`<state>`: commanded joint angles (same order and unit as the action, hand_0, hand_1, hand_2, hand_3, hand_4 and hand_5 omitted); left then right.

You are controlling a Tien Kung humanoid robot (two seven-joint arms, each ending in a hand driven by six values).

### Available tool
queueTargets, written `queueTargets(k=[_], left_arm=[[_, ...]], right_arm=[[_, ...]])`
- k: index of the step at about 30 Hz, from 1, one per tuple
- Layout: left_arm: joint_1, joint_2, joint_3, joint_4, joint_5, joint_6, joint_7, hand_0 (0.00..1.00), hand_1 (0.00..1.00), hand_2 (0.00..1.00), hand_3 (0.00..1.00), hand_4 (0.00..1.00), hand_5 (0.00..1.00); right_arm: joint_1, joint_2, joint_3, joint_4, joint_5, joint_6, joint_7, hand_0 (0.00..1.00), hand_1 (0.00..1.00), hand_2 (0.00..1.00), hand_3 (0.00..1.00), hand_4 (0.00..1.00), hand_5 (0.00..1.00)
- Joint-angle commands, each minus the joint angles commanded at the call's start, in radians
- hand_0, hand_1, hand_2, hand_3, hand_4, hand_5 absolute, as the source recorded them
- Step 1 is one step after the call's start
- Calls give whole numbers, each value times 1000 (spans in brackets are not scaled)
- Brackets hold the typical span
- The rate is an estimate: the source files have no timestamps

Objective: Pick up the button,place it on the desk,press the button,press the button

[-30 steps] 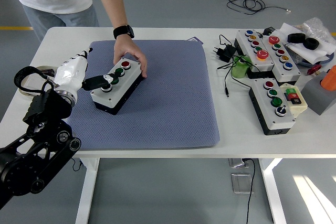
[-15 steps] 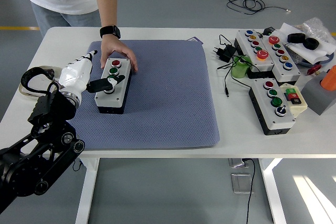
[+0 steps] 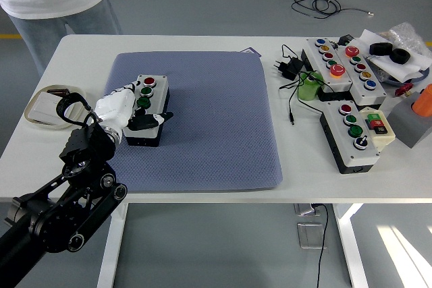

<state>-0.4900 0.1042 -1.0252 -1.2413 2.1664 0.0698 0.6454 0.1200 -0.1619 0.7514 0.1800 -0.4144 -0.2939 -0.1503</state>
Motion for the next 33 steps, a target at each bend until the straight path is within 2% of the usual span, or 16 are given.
queueTargets(k=[6,11,14,15,20,21,26,27,32,33], left_arm=[[-17,-34,-27,70,48,12,0,842,994,998,998,998,752],[-23,-51,-39,101,85,24,0,821,992,998,998,998,744],[-26,-54,-37,116,97,16,0,821,992,998,998,998,744],[-26,-54,-37,117,98,15,0,773,976,998,998,998,706],[-33,-55,-35,133,103,-13,0,773,976,998,998,998,706],[-34,-55,-34,137,103,-19,0,728,939,998,998,998,637],[-38,-55,-33,146,103,-36,0,728,939,998,998,998,637],[-39,-55,-32,150,103,-38,0,681,896,998,998,998,575],[-40,-55,-34,160,103,-53,0,681,896,998,998,998,575],[-41,-54,-34,162,103,-57,0,654,870,998,998,998,528]], right_arm=[[1,0,-1,0,2,-2,2,787,797,817,751,412,479],[2,-1,0,0,4,-4,5,787,797,817,751,412,479],[3,-1,1,0,4,-4,6,787,797,817,751,412,479],[3,-1,1,0,4,-4,6,787,797,817,751,412,479],[5,-1,0,0,9,-5,7,787,797,817,751,412,479],[5,-1,-1,0,9,-5,7,787,797,817,751,412,479],[6,-1,-1,0,9,-5,6,787,797,817,751,412,479],[6,-1,-2,0,10,-5,7,787,797,817,751,412,479],[6,-2,-3,0,11,-5,9,787,797,817,751,412,479],[6,-2,-3,0,11,-5,9,787,797,817,751,412,479]])
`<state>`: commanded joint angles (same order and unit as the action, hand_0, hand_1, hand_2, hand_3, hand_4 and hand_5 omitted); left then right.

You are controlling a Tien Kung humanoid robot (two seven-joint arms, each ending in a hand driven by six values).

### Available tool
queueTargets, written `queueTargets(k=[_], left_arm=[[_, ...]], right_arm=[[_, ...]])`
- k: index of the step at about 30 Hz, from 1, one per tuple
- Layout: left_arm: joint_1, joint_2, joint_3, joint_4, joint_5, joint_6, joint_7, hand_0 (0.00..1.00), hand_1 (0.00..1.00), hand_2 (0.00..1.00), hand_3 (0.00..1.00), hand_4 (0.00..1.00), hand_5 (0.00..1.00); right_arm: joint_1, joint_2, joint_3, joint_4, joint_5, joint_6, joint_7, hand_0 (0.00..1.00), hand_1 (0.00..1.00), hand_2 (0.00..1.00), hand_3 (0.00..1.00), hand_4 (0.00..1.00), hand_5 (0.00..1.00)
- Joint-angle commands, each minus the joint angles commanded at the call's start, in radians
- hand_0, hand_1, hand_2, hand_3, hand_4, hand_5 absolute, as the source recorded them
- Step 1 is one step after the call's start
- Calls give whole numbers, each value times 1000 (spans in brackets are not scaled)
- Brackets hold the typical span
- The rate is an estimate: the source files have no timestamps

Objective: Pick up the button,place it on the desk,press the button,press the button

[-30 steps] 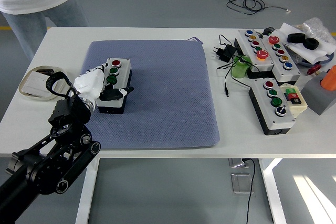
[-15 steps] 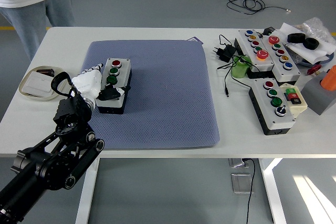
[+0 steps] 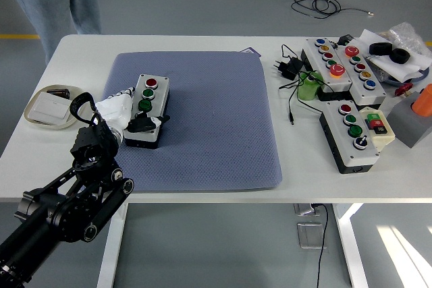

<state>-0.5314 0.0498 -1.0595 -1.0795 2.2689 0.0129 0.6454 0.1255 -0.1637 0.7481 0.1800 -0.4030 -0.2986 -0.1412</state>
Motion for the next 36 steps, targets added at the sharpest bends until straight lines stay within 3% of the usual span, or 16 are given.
queueTargets(k=[18,24,25,29,30,35,36], left_arm=[[-27,6,22,5,0,-45,0,660,857,977,998,998,498],[-40,13,33,13,0,-82,0,660,857,977,998,998,498],[-43,14,33,14,0,-86,0,622,800,922,998,936,326],[-49,20,36,18,0,-87,0,622,800,922,998,936,326],[-50,23,37,19,0,-85,0,584,741,865,998,873,277],[-58,33,39,21,0,-78,0,584,741,865,998,873,277],[-59,35,40,21,0,-79,0,530,670,789,997,779,203]], right_arm=[[1,0,-2,0,1,-1,2,787,797,817,751,412,479],[0,-1,-3,0,2,-2,3,787,797,817,751,412,479],[0,-1,-3,0,3,-2,3,787,797,817,751,412,479],[0,-1,-3,0,3,-2,4,787,797,817,751,412,479],[0,-1,-2,0,2,-2,3,787,797,817,751,412,479],[0,-1,-3,0,3,-3,4,787,797,817,751,412,479],[0,-1,-3,0,3,-3,3,787,797,817,751,412,479]])
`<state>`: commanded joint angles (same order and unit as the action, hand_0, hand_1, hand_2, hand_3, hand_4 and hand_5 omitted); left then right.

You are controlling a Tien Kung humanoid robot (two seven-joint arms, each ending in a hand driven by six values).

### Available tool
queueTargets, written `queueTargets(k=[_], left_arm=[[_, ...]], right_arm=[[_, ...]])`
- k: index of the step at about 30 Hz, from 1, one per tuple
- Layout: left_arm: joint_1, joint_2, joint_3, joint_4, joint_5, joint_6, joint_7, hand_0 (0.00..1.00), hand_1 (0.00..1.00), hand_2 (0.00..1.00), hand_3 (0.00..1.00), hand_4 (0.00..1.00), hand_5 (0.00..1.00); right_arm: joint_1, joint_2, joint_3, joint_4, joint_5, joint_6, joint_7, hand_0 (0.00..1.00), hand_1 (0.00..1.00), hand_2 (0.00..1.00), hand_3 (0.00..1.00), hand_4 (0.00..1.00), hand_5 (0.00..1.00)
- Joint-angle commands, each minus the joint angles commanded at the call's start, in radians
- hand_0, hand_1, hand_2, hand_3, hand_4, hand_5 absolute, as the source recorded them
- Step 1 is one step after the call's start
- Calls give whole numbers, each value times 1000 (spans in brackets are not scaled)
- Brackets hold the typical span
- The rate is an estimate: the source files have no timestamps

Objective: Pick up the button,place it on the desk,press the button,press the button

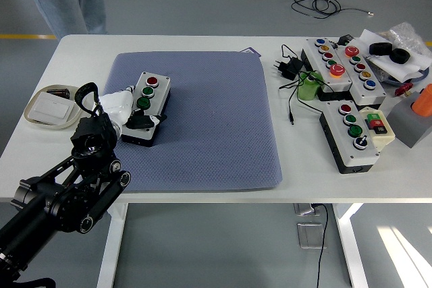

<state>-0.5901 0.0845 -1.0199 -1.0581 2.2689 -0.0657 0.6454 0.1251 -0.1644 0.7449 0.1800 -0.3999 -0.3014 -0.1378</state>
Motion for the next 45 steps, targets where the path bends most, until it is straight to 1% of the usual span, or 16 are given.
queueTargets(k=[5,6,12,13,15,18,19,24,25,30,31,36,37,40,42,45], left_arm=[[-4,9,5,9,0,-13,0,530,670,789,997,779,203],[-4,11,7,12,0,-16,0,511,622,731,941,748,181],[-9,15,15,22,0,-29,0,511,622,731,941,748,181],[-10,17,18,24,0,-32,0,520,575,676,901,727,167],[-13,20,26,28,0,-37,0,520,575,676,901,727,167],[-15,26,34,31,0,-39,0,520,575,676,901,727,167],[-16,30,39,31,0,-38,0,524,547,614,855,721,136],[-16,46,53,28,0,-23,0,524,547,614,855,721,136],[-15,49,57,27,0,-19,0,525,529,527,738,697,73],[-18,60,72,23,0,-3,0,525,529,527,738,697,73],[-19,62,74,22,0,1,0,498,501,476,626,660,17],[-24,70,83,22,0,15,0,498,501,476,626,660,17],[-25,72,84,23,0,19,0,471,454,421,475,609,2],[-25,81,88,23,0,33,0,471,454,421,475,609,2],[-26,86,90,23,0,42,-26,471,454,421,475,609,2],[-28,95,96,24,0,53,-76,473,432,401,436,597,2]], right_arm=[[-1,0,0,0,1,-1,0,787,797,817,751,412,479],[-1,0,0,0,1,-1,-1,787,797,817,751,412,479],[-2,1,-2,0,3,-1,-2,787,797,817,751,412,479],[-3,1,-3,0,2,-2,-2,787,797,817,751,412,479],[-3,2,-2,0,-1,-2,-3,787,797,817,751,412,479],[-4,1,-3,0,-1,-2,-3,787,797,817,751,412,479],[-5,1,-3,0,-1,-2,-4,787,797,817,751,412,479],[-8,1,-3,0,-2,-2,-4,787,797,817,751,412,479],[-9,1,-3,0,-3,-2,-5,787,797,817,751,412,479],[-11,2,-4,0,-4,-3,-6,787,797,817,751,412,479],[-11,2,-4,0,-4,-2,-6,787,797,817,751,412,479],[-10,2,-3,0,-3,-2,-5,787,797,817,751,412,479],[-9,2,-3,0,-2,-2,-5,787,797,817,751,412,479],[-8,2,-5,0,2,-2,-3,787,797,817,751,412,479],[-8,2,-5,0,3,-2,-3,787,797,817,751,412,479],[-8,3,-5,0,4,-2,-3,787,797,817,751,412,479]])
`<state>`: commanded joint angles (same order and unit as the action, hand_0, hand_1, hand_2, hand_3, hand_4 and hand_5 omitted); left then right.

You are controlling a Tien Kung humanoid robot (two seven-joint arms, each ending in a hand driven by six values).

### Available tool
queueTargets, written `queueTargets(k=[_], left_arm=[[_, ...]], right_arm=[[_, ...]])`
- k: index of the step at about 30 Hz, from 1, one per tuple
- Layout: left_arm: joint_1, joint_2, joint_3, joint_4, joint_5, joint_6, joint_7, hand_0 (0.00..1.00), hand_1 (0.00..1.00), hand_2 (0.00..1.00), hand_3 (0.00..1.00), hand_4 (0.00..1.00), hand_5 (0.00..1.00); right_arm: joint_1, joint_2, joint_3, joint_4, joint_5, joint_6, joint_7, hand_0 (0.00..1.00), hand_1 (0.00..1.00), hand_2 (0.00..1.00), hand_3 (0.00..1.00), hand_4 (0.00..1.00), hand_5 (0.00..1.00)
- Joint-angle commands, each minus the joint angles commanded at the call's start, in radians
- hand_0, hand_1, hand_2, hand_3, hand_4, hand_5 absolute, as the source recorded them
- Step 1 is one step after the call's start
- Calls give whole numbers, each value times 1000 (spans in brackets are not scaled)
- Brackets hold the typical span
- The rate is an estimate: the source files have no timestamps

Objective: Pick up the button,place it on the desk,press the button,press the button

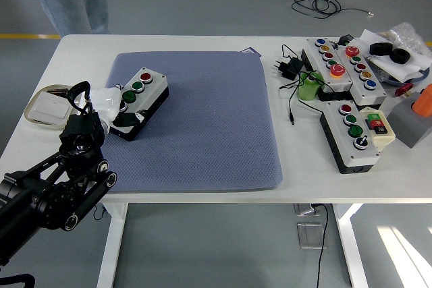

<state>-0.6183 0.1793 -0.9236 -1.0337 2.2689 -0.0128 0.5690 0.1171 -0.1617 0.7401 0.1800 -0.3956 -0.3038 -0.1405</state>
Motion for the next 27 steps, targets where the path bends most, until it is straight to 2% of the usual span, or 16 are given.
queueTargets(k=[7,15,16,20,27], left_arm=[[-9,21,17,9,0,27,-126,467,423,395,424,601,2],[-29,54,28,17,0,62,-308,454,401,378,402,600,2],[-32,57,28,16,0,63,-317,408,345,339,365,561,2],[-43,79,30,8,0,61,-376,408,345,339,365,561,2],[-59,112,58,3,0,57,-449,388,321,320,344,538,2]], right_arm=[[1,0,1,0,1,0,0,787,797,817,751,412,479],[1,2,-3,0,1,0,-2,787,797,817,751,412,479],[2,2,-2,0,0,1,-3,787,797,817,751,412,479],[3,3,1,0,-5,0,-6,787,797,817,751,412,479],[6,0,3,0,-3,0,-2,787,797,817,751,412,479]])
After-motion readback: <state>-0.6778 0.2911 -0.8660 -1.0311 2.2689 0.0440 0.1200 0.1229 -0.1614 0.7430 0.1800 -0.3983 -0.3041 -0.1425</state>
